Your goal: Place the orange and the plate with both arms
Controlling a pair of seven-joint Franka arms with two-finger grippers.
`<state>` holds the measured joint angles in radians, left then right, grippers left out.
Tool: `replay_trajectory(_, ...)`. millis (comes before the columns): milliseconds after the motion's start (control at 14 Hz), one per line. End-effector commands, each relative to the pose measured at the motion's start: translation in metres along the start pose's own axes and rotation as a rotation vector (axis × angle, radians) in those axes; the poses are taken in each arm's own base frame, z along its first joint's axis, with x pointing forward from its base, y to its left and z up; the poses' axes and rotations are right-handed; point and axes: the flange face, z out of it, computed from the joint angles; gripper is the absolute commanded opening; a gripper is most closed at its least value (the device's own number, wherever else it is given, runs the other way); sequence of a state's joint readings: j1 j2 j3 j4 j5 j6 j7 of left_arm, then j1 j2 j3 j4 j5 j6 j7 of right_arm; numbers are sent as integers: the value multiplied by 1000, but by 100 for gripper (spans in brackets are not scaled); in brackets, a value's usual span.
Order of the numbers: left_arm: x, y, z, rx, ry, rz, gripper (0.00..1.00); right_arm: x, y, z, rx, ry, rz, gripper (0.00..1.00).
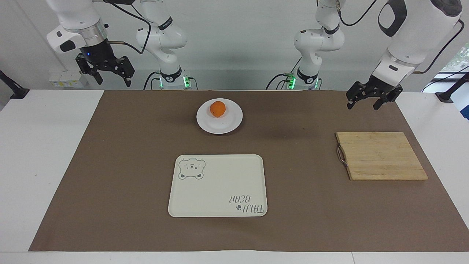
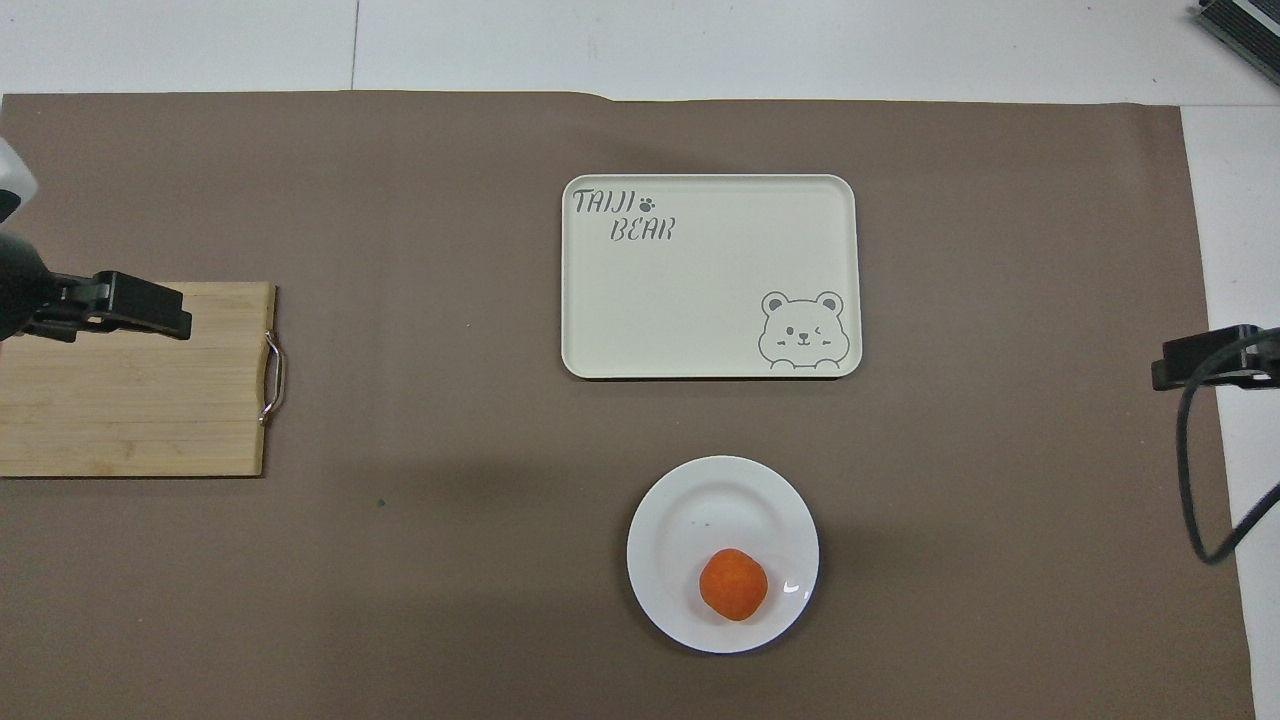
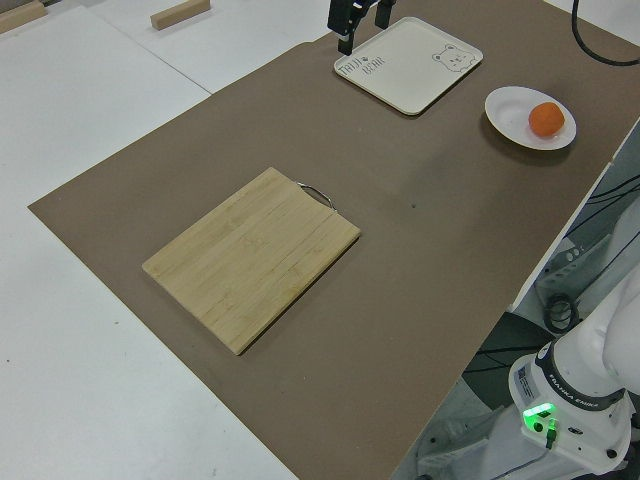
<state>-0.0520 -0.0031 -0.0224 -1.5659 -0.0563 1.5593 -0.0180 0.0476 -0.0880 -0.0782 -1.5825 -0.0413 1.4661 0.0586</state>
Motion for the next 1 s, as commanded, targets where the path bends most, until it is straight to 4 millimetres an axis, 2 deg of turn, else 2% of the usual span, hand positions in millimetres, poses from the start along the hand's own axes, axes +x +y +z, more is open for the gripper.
replay_trajectory(0,-6,-3,-4,19,-18,13,100,-5,5,-2,16,-1,10,100)
replay_trajectory(356,-5,-3,-6,18,-6,8,100,-3,6,-5,9,32,1,100)
replay_trajectory(427,-13,-4,-2,21,-51,6,100,2,4,-5,16,64,-4,100)
replay_trajectory(641,-17,-3,-3,20,-68,6,100,1,3,-2,17,65,-110,100)
replay_trajectory(784,-17,-1,-3,20,-69,11,100,-1,-2,7,90,40,-120,100)
replay_trajectory(926,-17,-4,-4,20,-68,6,100,-2,4,15,194,10,-94,100)
